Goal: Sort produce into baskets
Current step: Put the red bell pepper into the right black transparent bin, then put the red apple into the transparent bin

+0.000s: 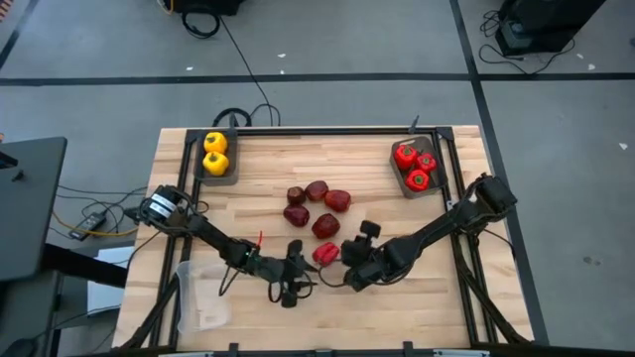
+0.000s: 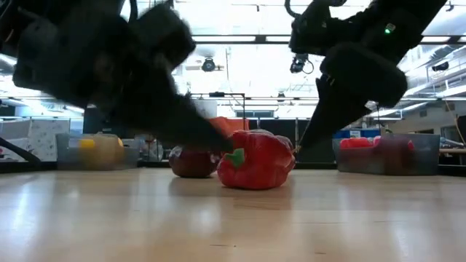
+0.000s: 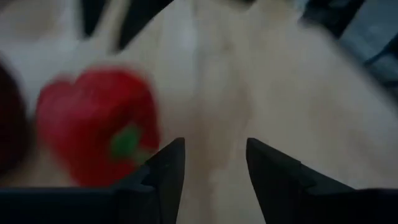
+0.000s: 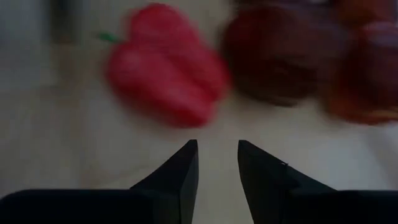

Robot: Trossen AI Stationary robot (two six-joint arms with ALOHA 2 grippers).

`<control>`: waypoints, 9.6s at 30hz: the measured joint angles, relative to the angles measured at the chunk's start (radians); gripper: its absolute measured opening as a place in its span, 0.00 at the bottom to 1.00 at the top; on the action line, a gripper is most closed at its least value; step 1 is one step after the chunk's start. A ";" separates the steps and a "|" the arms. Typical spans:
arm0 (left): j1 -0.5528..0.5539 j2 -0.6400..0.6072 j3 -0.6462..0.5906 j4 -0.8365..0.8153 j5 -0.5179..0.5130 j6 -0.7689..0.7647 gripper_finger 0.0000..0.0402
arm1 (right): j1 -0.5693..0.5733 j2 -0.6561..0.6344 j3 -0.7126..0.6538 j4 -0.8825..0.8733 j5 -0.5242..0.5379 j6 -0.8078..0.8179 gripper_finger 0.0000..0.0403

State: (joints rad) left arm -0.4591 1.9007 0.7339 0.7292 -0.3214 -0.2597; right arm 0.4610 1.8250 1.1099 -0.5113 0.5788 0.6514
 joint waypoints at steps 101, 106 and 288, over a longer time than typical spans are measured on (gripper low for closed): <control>0.066 0.151 0.279 -0.303 -0.033 -0.032 0.39 | 0.190 -0.060 -0.352 0.528 0.295 0.272 0.51; 0.067 0.151 0.279 -0.304 -0.033 -0.032 0.39 | 0.143 -0.059 -0.464 0.754 0.215 0.239 0.48; 0.090 -0.295 0.248 -0.866 -0.320 -0.053 0.39 | -1.047 -0.645 0.293 -0.589 -0.571 -0.480 0.33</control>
State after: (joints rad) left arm -0.3688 1.6059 0.9823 -0.1371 -0.6418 -0.3131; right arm -0.5864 1.1803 1.4032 -1.1002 0.0074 0.1709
